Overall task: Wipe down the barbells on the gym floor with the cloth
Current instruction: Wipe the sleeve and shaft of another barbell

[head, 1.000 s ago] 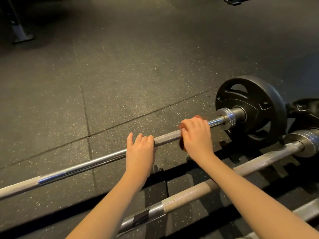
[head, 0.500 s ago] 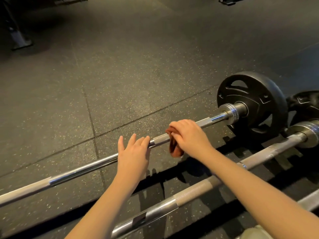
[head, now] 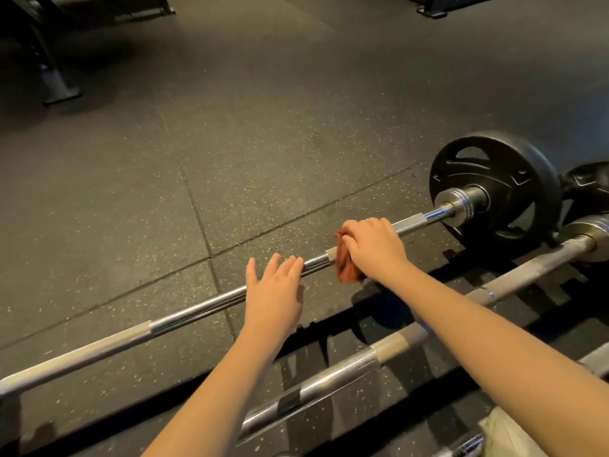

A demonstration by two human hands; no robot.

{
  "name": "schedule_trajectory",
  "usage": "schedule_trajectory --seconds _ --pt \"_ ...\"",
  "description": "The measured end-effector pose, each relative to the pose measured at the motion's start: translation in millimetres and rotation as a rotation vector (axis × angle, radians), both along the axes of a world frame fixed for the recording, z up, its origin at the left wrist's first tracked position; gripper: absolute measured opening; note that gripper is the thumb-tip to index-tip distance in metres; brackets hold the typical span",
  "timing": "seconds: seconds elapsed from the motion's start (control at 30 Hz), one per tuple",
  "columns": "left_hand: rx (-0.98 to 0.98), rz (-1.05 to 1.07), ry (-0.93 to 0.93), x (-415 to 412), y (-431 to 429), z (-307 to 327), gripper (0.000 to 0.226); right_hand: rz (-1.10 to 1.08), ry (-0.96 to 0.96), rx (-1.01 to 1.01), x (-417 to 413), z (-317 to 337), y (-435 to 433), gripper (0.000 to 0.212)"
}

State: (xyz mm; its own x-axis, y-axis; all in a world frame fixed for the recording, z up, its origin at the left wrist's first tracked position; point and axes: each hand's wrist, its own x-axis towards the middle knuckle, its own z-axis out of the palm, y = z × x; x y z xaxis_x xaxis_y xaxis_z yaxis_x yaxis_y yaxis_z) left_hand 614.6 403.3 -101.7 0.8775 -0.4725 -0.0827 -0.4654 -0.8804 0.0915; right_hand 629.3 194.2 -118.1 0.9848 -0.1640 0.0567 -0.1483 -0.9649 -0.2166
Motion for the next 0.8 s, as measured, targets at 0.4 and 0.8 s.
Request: schedule_trajectory --seconds 0.4,0.8 --pt "-0.039 0.043 0.058 -4 16 2 0.057 0.163 0.126 -0.031 -19 13 32 0.035" --pt "0.050 0.108 0.093 -6 50 13 0.057 0.157 0.018 0.111 -22 6 34 0.028"
